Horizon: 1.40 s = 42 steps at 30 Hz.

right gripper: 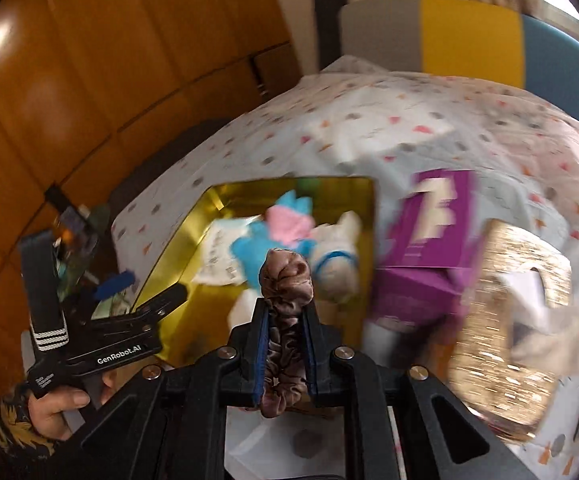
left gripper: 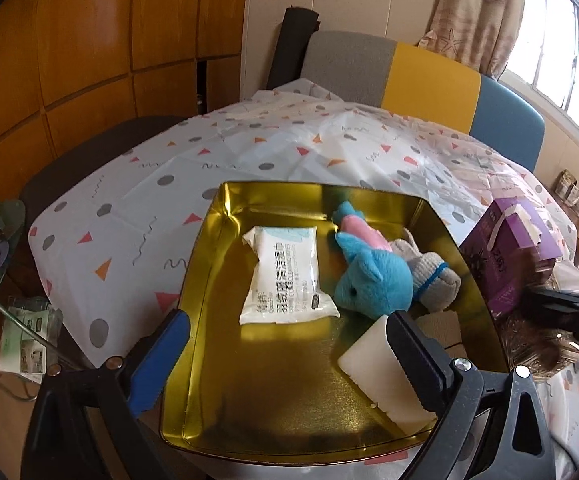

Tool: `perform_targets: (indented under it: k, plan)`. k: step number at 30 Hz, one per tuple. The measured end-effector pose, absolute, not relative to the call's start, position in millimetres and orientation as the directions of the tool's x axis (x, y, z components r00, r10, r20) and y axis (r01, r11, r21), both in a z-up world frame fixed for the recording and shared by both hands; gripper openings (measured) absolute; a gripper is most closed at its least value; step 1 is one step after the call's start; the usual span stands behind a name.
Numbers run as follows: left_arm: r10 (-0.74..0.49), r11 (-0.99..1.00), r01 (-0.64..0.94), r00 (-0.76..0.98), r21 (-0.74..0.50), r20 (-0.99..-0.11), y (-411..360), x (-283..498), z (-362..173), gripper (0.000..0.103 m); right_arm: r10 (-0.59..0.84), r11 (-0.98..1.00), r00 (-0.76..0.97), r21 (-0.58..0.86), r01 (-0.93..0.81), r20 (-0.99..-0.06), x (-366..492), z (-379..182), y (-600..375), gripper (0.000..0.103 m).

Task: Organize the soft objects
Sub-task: 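Carry the brown satin scrunchie into the gold tray and open the right gripper, then move the right gripper back and grasp the pink towel roll by its band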

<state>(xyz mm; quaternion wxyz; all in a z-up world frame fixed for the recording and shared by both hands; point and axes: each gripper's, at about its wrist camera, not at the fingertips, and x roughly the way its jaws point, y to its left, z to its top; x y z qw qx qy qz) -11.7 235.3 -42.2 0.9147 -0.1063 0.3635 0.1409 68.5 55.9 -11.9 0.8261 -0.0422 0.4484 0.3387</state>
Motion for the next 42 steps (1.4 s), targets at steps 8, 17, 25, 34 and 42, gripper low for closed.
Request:
perform_targets:
  k: [8,17,25,34,42]
  plan:
    - [0.197,0.942,-0.329,0.693,-0.062,-0.693,234.8,-15.1,-40.2,0.102,0.451,0.784,0.300,0.212,-0.584,-0.841,90.5,-55.8,99.1,0.042]
    - [0.194,0.943,-0.327,0.694,-0.063,-0.694,233.0,-15.2,-41.1,0.102,0.439,0.809,0.389,0.169,-0.563,-0.810,74.6,-47.4,75.7,0.050]
    - [0.197,0.950,-0.309,0.712,-0.049,-0.674,224.5,-19.7,-33.3,0.103,0.383,0.853,0.521,0.076,-0.516,-0.763,60.9,-25.6,52.4,0.050]
    - [0.174,0.966,-0.255,0.742,-0.033,-0.647,206.4,-24.1,-20.2,0.103,0.331,0.899,0.630,0.032,-0.436,-0.703,52.8,3.4,15.3,0.050]
    - [0.157,0.978,-0.209,0.756,-0.007,-0.635,189.9,-24.6,-16.5,0.103,0.248,0.953,0.695,0.043,-0.299,-0.675,60.4,14.5,-47.0,0.050]
